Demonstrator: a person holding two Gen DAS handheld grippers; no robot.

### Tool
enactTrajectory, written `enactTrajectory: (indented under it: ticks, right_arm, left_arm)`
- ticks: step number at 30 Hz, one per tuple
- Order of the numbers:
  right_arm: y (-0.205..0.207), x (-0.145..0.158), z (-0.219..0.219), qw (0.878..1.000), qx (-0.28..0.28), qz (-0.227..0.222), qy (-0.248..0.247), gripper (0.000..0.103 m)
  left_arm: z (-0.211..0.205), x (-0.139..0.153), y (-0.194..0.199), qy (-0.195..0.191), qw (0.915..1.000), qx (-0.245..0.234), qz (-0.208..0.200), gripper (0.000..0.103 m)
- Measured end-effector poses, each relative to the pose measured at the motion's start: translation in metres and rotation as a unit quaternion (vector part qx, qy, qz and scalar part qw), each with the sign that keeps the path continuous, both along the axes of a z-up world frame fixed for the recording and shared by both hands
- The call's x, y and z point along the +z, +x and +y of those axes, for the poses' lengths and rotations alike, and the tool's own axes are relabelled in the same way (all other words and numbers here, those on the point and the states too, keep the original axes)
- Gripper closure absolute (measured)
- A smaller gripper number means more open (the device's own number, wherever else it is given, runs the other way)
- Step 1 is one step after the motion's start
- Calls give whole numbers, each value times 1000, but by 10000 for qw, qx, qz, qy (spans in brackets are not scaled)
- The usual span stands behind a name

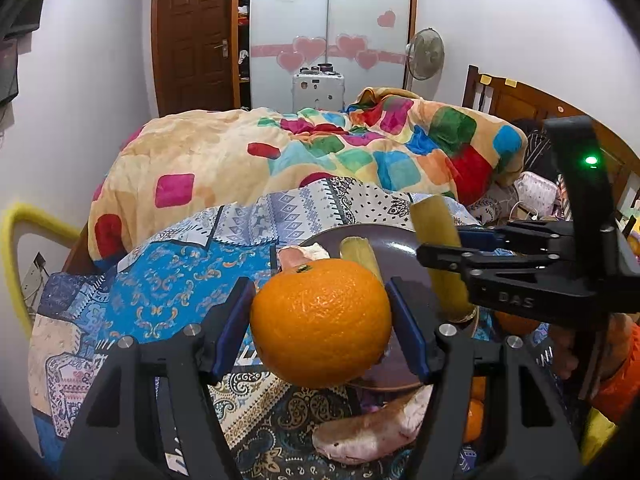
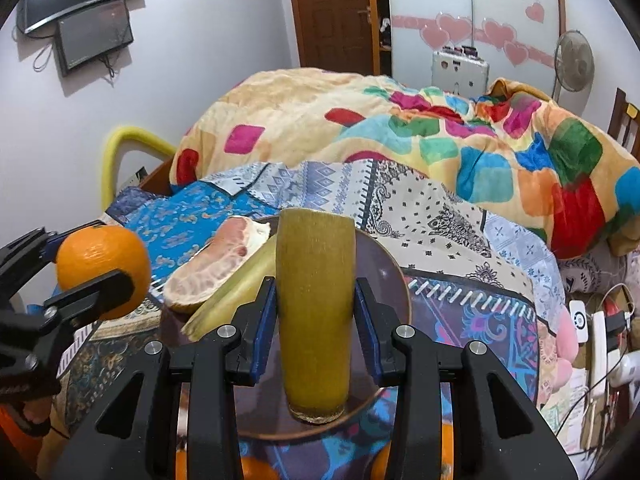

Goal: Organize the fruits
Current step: 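Lift the smaller yellow fruit onto the plate with the right gripper while the left carries the orange over it, then lower the orange onto the plate with the left gripper while the right grasps another large orange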

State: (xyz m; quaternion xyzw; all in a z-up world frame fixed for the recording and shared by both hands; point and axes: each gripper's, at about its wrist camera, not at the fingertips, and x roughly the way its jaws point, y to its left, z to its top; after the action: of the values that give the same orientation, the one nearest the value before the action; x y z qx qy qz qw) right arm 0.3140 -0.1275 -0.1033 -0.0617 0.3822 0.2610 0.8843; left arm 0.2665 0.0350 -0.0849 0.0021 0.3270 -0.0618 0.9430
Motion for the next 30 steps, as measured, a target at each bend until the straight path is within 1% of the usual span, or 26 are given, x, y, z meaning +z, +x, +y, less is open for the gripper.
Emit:
enactTrajectory:
  ticks: [3,5,9,12,19,22,24,26,30]
  right_arm:
    - [6,-2,1,9999,-79,145,11,68]
    - [7,-3,2,9999,-47,157,20,68]
    - [-2,1,-2,9998,-74,-61,-153,68]
    - [-7,5,-8,9997,-73,-151,-180,68]
    - [-20,11,-33,9991,-160,-321,-224,67]
    - [-26,10,-43,9987,-215,-366,-288,66]
    - [-30,9,-50,9982,-251,-422,-339,66]
    - [-34,10,-55,9978,-272,-475,-374,65]
    - [-39,9,-63,9979,-282,-474,-347,62]
  left_arm:
    - [0,-2,4,-18,10000,-11,37,37]
    - [-1,-3,6,-23,10000,-20,61,37]
    - [-3,-5,6,-23,10000,-35,84,37]
    - [-5,-6,7,-19,9999,-57,116,37]
    - [-17,-23,16,131,9989,-199,403,37]
    - [-22,-27,19,183,9988,-209,396,36]
    - [-22,-28,22,118,9987,-240,434,36]
    - [-22,-31,26,-64,9981,-302,534,36]
    - [-27,-32,29,28,9983,-293,510,36]
